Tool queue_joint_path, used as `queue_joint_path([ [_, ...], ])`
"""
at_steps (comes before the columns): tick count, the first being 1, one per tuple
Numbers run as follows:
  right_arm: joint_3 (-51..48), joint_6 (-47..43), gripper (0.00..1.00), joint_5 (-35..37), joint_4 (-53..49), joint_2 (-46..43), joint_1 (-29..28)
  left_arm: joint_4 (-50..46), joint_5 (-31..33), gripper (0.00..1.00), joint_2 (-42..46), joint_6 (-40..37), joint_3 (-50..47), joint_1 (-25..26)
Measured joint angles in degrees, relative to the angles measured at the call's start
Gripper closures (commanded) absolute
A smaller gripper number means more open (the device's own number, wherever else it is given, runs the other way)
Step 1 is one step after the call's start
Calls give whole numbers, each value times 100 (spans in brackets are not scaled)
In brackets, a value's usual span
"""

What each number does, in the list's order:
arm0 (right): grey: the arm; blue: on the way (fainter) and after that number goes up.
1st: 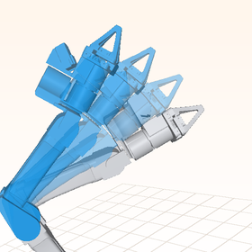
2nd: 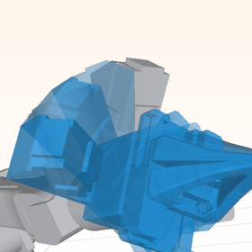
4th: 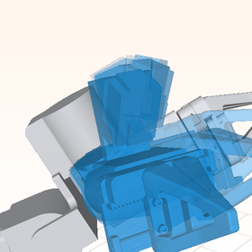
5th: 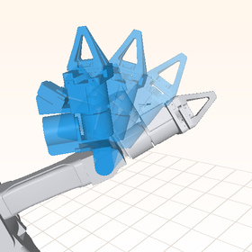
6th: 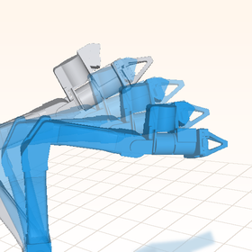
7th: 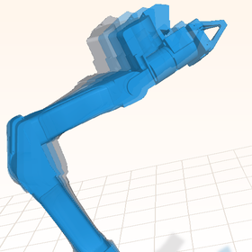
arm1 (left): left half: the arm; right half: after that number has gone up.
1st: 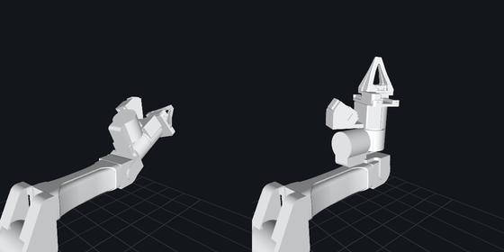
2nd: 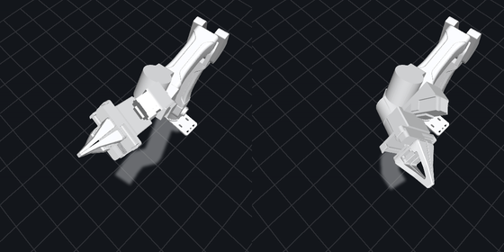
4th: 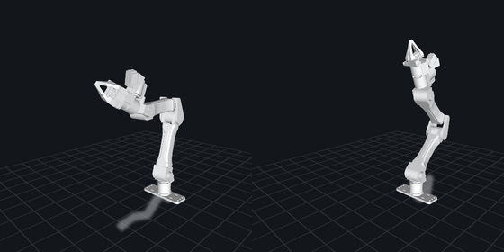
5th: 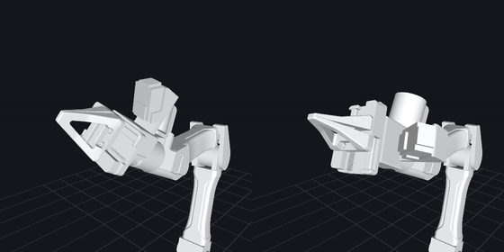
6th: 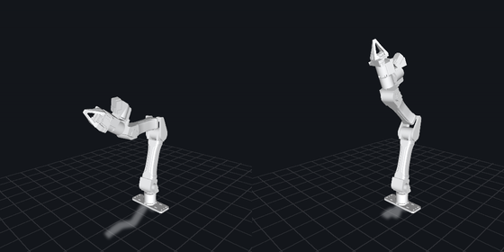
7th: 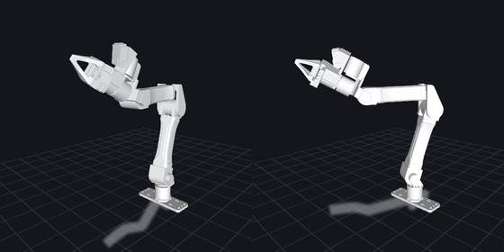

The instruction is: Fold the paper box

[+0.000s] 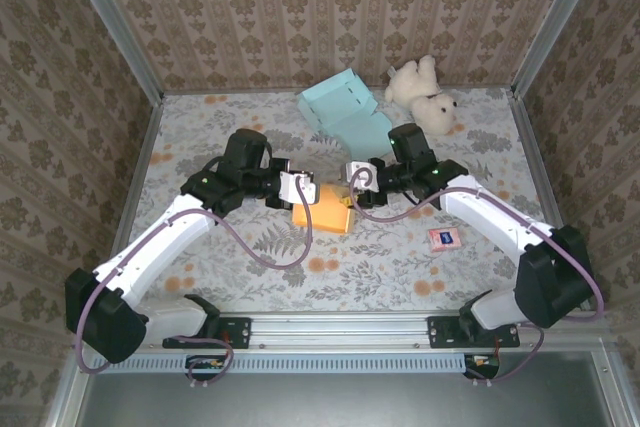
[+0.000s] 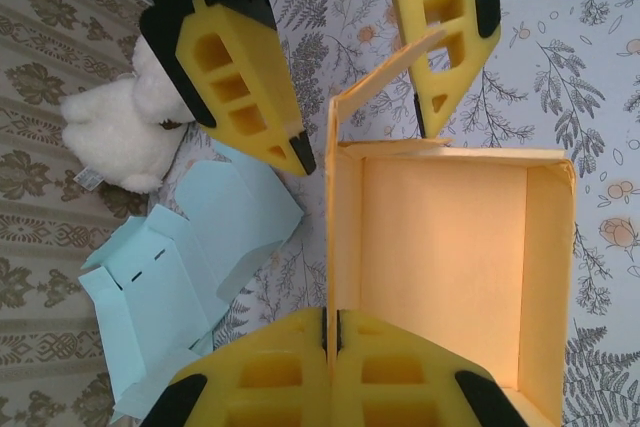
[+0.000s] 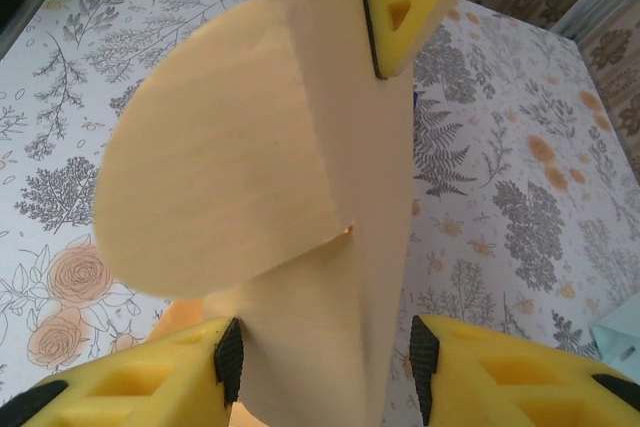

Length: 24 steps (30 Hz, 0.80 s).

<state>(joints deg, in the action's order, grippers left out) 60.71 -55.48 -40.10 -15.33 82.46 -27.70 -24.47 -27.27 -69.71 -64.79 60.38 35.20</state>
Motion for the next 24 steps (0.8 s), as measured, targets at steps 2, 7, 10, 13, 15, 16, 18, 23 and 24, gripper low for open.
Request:
queue_joint_path([
  [2, 39, 2, 55, -2, 13, 46, -48, 7, 0, 100, 0, 0, 0, 0],
  [7, 109, 11, 61, 0, 15, 131, -122, 4, 0, 100, 0, -20, 0, 0],
  [10, 120, 11, 65, 0, 13, 153, -122, 4, 2, 100, 0, -42, 0, 0],
  [13, 133, -9, 73, 4, 15, 157, -122, 2, 0, 100, 0, -59, -2, 2],
  [15, 136, -31, 79, 22, 15, 157, -122, 2, 0, 100, 0, -66, -4, 4],
  [16, 136, -31, 81, 28, 15, 157, -122, -2, 0, 100, -2, -76, -9, 7],
  [18, 136, -33, 86, 59, 15, 157, -122, 0, -2, 100, -2, -83, -22, 7],
  [23, 131, -28, 90, 109, 44, 155, -120, -15, 2, 90, -2, -85, -31, 35],
  [24, 116, -26, 90, 109, 61, 155, -116, -13, 4, 87, -4, -90, -31, 37],
])
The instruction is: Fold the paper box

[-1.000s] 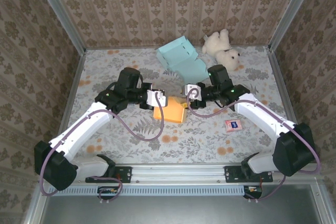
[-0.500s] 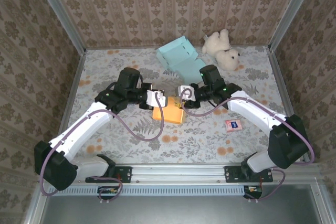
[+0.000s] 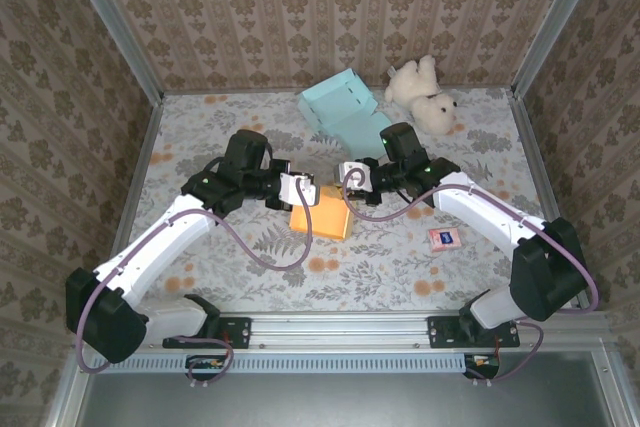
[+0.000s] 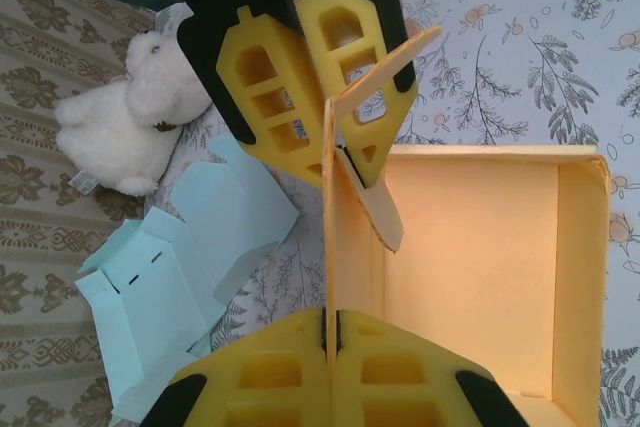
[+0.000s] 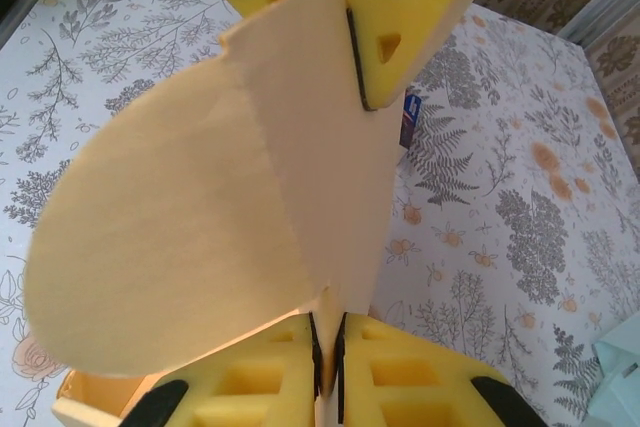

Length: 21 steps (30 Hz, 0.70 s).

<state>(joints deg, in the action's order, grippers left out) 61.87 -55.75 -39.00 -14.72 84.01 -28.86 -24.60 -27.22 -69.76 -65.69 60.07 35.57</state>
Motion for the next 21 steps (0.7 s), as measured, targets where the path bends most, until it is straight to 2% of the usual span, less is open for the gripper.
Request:
queue_joint_path([
  [2, -85, 13, 91, 0, 131, -11, 17, 24, -9, 82, 2, 13, -2, 4],
  [6, -332, 44, 91, 2, 302, -52, 98, 146, -79, 79, 59, 278, 0, -7],
  [12, -743, 94, 91, 22, 562, -214, 282, 859, -424, 71, 557, 1174, 0, -450],
  [15, -905, 144, 91, 22, 710, -286, 352, 1532, -446, 71, 686, 1908, 0, -693],
  [17, -1034, 173, 90, 28, 800, -411, 393, 2031, -269, 72, 627, 2656, 0, -822],
  [19, -1106, 177, 90, 28, 874, -522, 426, 2286, 192, 61, 466, 3554, 83, -960],
  [20, -1130, 181, 90, 33, 927, -575, 435, 2197, 612, 57, 313, 4122, 271, -1021],
  [21, -1150, 184, 90, 37, 964, -610, 442, 1974, 925, 48, 136, 4601, 546, -1084],
])
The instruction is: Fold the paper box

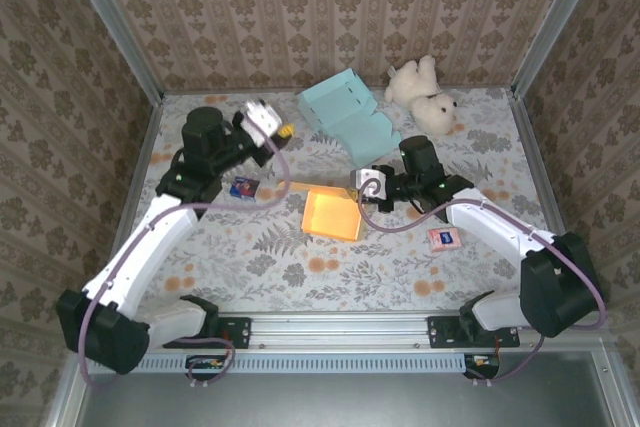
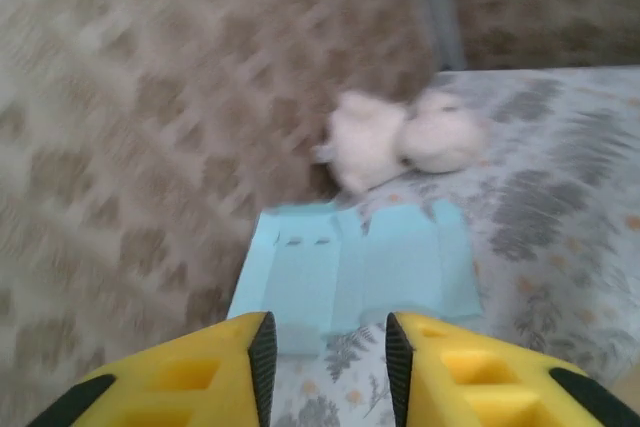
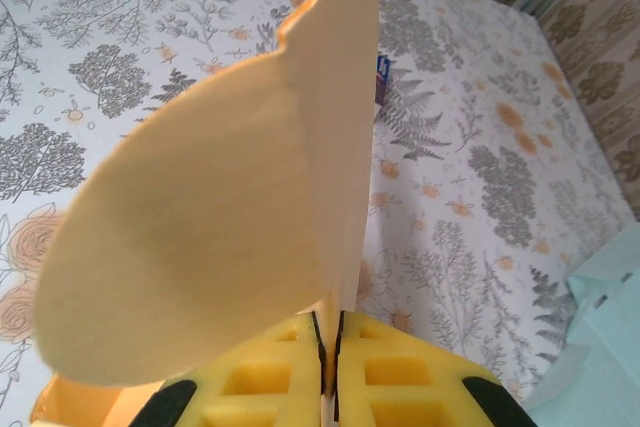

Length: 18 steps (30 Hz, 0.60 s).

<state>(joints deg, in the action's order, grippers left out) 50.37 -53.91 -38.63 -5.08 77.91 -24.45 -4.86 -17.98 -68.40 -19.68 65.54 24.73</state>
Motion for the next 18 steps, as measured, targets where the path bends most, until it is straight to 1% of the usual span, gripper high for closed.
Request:
queue_joint_path([
  [1, -17, 4, 90, 2, 48, -33, 9, -402, 310, 37, -291, 566, 505, -125],
  [2, -35, 7, 90, 4, 83, -63, 11, -809, 555, 31, -577, 1104, 1051, -262],
  [3, -55, 11, 90, 4, 120, -76, 20, -1093, 765, 28, -769, 1545, 1460, -376],
  [4, -90, 11, 90, 2, 173, -96, 22, -1366, 999, 27, -905, 2146, 1797, -538],
  [6, -157, 11, 90, 0, 214, -127, 35, -1644, 1034, 24, -841, 3158, 1816, -859],
  [8, -219, 11, 89, -4, 216, -149, 66, -1720, 951, 21, -625, 4203, 1344, -1137],
  [9, -227, 9, 89, -15, 214, -153, 81, -1799, 951, 20, -557, 4647, 1091, -1198],
  [11, -234, 9, 89, -48, 212, -160, 105, -2004, 973, 19, -549, 5405, 649, -1156],
  [13, -234, 7, 89, -83, 212, -160, 111, -2199, 1128, 19, -645, 5901, 387, -960],
  [16, -234, 7, 89, -140, 212, -160, 118, -2472, 1305, 19, -907, 6430, 310, -505],
  [18, -234, 4, 88, -210, 212, -160, 122, -2516, 1270, 20, -1091, 6684, 313, -251],
])
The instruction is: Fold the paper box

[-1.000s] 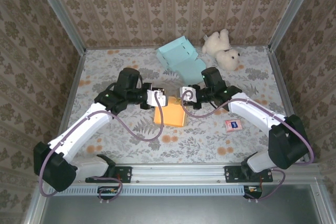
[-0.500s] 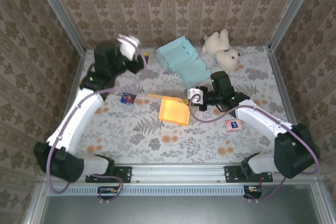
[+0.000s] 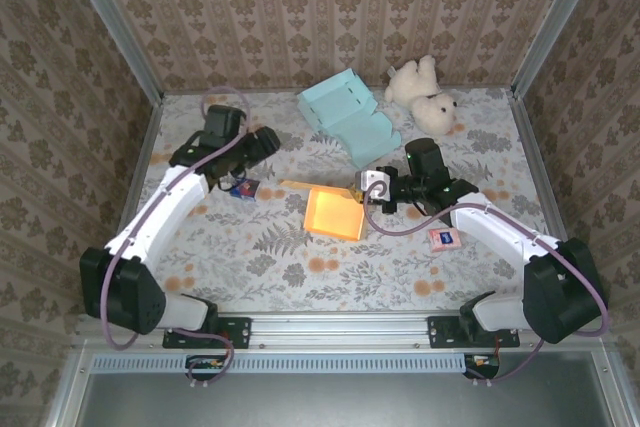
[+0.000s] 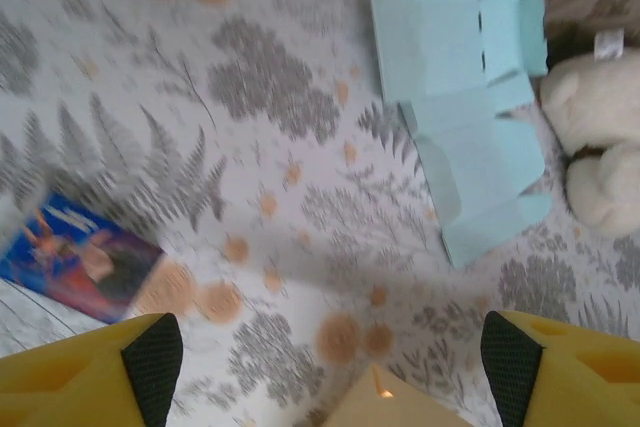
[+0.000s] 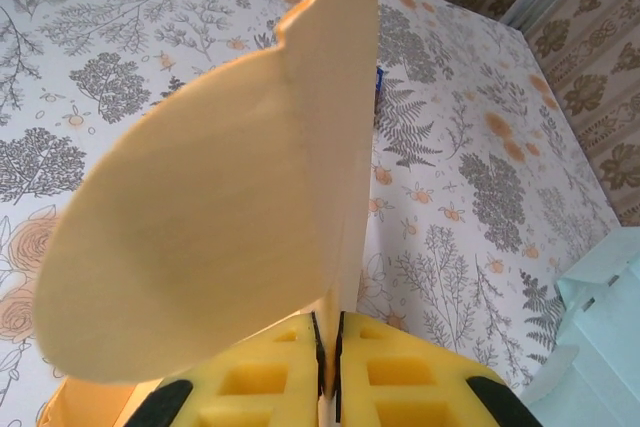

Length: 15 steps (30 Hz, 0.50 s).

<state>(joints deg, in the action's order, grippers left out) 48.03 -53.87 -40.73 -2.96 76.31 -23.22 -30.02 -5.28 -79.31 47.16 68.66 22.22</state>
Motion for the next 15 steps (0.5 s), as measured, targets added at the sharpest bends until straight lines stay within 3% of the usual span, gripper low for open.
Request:
queue_joint_path([
  [10, 0, -2, 88, -175, -2, 2, 35, -11, -155, 21, -887, 826, 4, 962],
  [15, 0, -2, 88, -177, 0, 2, 46, 81, -101, 22, -863, 1123, -70, 1115],
])
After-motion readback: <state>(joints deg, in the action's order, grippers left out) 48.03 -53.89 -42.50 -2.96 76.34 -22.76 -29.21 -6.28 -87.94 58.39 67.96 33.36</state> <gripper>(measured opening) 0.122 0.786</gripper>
